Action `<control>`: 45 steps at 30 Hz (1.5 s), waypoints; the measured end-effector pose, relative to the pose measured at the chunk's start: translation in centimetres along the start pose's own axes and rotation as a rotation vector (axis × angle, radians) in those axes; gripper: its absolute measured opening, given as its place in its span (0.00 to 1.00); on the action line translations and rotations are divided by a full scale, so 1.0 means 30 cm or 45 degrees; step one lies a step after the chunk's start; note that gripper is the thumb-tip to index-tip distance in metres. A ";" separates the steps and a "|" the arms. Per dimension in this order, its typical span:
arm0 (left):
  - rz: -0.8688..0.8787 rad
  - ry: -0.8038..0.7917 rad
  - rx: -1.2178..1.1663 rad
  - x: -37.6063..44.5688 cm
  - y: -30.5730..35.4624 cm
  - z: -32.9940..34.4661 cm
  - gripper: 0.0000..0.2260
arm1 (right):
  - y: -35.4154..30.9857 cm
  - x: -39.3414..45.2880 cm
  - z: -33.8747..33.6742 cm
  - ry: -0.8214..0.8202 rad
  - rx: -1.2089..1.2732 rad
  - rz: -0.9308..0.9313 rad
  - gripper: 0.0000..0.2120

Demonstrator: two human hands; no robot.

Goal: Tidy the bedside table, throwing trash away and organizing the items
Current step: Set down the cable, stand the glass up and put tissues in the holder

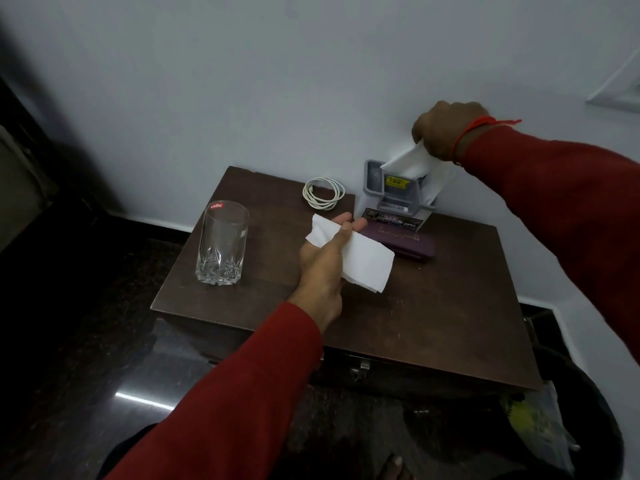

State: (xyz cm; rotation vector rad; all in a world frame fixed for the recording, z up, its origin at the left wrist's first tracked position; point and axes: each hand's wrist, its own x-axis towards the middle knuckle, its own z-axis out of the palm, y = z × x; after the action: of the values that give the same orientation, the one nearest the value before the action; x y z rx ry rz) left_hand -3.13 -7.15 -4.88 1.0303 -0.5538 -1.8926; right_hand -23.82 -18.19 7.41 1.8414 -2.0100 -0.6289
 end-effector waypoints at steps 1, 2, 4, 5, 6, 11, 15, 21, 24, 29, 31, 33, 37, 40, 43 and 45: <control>-0.003 0.000 0.002 -0.001 0.001 0.000 0.08 | -0.002 0.006 -0.004 0.007 -0.030 0.003 0.14; -0.007 0.002 0.004 -0.002 0.001 -0.001 0.08 | -0.005 0.010 -0.007 0.014 -0.057 0.003 0.14; -0.016 0.006 0.010 -0.001 0.003 -0.003 0.08 | -0.014 0.016 -0.012 0.012 -0.127 -0.017 0.13; -0.020 0.008 0.014 0.000 0.003 -0.004 0.07 | -0.023 0.017 -0.015 0.009 -0.166 -0.037 0.13; -0.022 0.009 0.021 0.001 0.004 -0.003 0.07 | -0.035 0.017 -0.016 0.004 -0.200 -0.060 0.14; -0.035 0.010 0.048 -0.001 0.007 0.000 0.08 | -0.114 0.020 -0.010 -0.075 -0.178 -0.146 0.14; -0.030 0.005 0.055 -0.001 0.010 -0.005 0.09 | -0.108 0.025 -0.003 -0.113 0.015 -0.112 0.12; -0.018 0.000 0.039 0.006 0.009 -0.011 0.10 | 0.009 0.030 0.005 -0.003 0.356 -0.108 0.10; -0.023 -0.003 0.039 0.002 0.008 -0.007 0.09 | 0.039 0.022 -0.003 -0.022 0.404 -0.148 0.09; -0.028 0.005 0.056 0.000 0.006 -0.004 0.08 | -0.007 0.024 0.005 -0.094 0.381 -0.246 0.10; -0.027 0.007 0.062 0.001 0.005 -0.004 0.07 | -0.019 0.026 0.009 -0.112 0.402 -0.202 0.09; -0.029 0.003 0.068 0.001 0.006 -0.004 0.07 | -0.015 0.033 0.007 -0.031 0.482 -0.096 0.10; -0.039 -0.002 0.079 -0.002 0.012 -0.007 0.07 | -0.016 0.038 -0.002 -0.100 0.480 -0.110 0.16; -0.039 0.007 0.069 -0.002 0.013 -0.010 0.07 | -0.012 0.043 0.018 -0.120 0.441 -0.062 0.17; -0.032 0.006 0.066 0.000 0.012 -0.012 0.08 | -0.013 0.039 0.023 -0.022 0.435 0.000 0.15; -0.035 -0.004 0.073 0.001 0.010 -0.012 0.08 | -0.019 0.041 0.032 0.034 0.423 0.021 0.16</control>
State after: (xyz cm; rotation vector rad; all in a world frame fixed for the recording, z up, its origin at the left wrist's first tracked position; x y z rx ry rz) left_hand -2.71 -7.31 -4.88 1.0771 -0.6019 -1.9123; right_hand -23.97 -19.36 6.25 1.9980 -2.2160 -0.2741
